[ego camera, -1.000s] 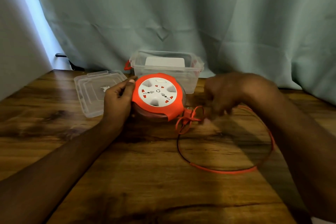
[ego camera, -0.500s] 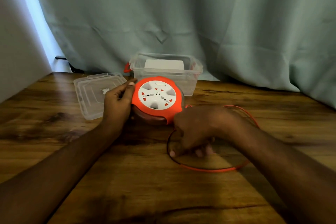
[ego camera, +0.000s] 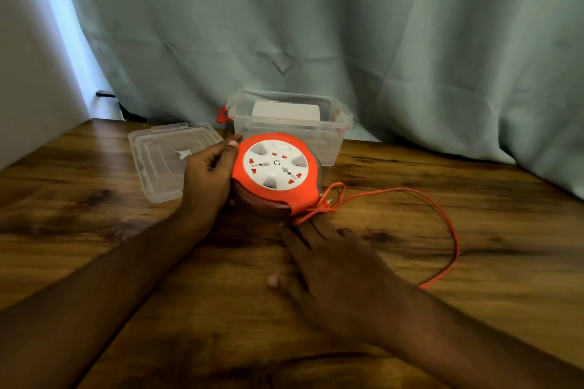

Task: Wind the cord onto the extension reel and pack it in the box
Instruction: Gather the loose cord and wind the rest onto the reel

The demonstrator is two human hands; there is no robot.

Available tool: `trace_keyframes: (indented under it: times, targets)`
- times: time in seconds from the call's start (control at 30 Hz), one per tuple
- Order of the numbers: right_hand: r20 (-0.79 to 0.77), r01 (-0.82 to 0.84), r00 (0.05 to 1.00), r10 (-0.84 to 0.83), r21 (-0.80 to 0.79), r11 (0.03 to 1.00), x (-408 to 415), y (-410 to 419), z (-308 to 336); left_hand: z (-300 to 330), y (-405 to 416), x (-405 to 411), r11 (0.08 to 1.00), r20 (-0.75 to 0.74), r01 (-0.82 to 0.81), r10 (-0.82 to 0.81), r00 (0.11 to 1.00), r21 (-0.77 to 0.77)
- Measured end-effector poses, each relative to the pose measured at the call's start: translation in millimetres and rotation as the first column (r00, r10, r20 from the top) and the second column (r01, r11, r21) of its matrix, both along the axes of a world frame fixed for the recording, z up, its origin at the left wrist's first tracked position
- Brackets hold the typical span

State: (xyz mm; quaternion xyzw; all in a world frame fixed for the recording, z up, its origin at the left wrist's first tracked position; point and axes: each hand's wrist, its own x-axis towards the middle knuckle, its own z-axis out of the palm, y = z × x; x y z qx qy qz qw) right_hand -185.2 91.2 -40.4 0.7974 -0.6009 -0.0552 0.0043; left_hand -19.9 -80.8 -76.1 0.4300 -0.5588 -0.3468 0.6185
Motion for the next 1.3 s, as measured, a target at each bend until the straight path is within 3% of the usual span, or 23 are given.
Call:
trace_keyframes:
  times: [0.23, 0.33, 0.47, 0.57, 0.6, 0.67, 0.77, 0.83, 0.9, 1.0, 1.07, 1.2, 1.3]
  targets:
    - [-0.04, 0.073, 0.996, -0.075, -0.055, 0.996, -24.4, 5.8, 7.2, -0.5, 1.8, 0.2, 1.0, 0.033, -0.002, 0.001, 0.999, 0.025]
    - [-0.003, -0.013, 1.0, 0.013, -0.013, 1.0, -46.3, 2.6, 12.2, 0.0, 2.4, 0.8, 0.999, 0.047, -0.007, 0.006, 0.999, 0.04]
    - [0.191, -0.066, 0.98, 0.061, 0.019, 0.998, -75.1, 5.8, 22.9, 0.5, 1.4, 1.5, 0.999, 0.045, -0.005, 0.003, 0.999, 0.041]
    - [0.291, 0.014, 0.956, -0.021, 0.026, 1.0, -92.9, 10.4, 22.0, -0.2, 2.1, 1.2, 0.999, 0.054, 0.007, -0.008, 0.999, 0.032]
    - [0.25, 0.067, 0.965, -0.079, 0.058, 0.996, -99.9, 10.6, 23.7, -0.3, 2.1, 0.9, 0.999, 0.053, 0.014, -0.016, 0.998, 0.032]
    - [0.018, 0.181, 0.983, -0.184, 0.103, 0.978, -116.2, 8.3, 32.0, -0.3, 2.7, -0.3, 0.999, 0.052, 0.032, -0.034, 0.998, 0.032]
    - [-0.288, 0.428, 0.878, -0.382, 0.119, 0.896, -131.9, -0.8, 46.0, 0.9, 3.0, -1.4, 0.998, 0.053, 0.055, -0.056, 0.997, 0.025]
    - [-0.405, 0.478, 0.799, -0.444, -0.022, 0.878, -138.5, -6.7, 47.2, 1.6, 3.8, -1.8, 0.997, 0.062, 0.07, -0.071, 0.996, 0.025]
    - [-0.437, 0.392, 0.794, -0.424, -0.166, 0.905, -133.8, -10.1, 49.5, 2.3, 4.7, -2.3, 0.996, 0.069, 0.084, -0.085, 0.994, 0.027]
    - [-0.146, 0.237, 0.954, -0.263, -0.177, 0.955, -112.2, -18.1, 48.9, 2.2, 5.2, -2.6, 0.995, 0.078, 0.093, -0.095, 0.992, 0.031]
    - [0.035, 0.113, 0.993, -0.109, -0.126, 0.986, -94.0, -25.6, 37.5, 2.3, 4.7, -2.3, 0.994, 0.082, 0.101, -0.103, 0.991, 0.031]
    - [0.107, -0.01, 0.994, 0.019, -0.086, 0.996, -79.6, -44.0, 16.2, 1.7, 4.2, -0.1, 0.992, 0.083, 0.117, -0.12, 0.989, 0.04]
    - [0.13, 0.016, 0.991, -0.011, -0.037, 0.999, -88.6, -52.2, 27.7, 1.6, 5.4, 0.3, 0.99, 0.086, 0.134, -0.136, 0.987, 0.033]
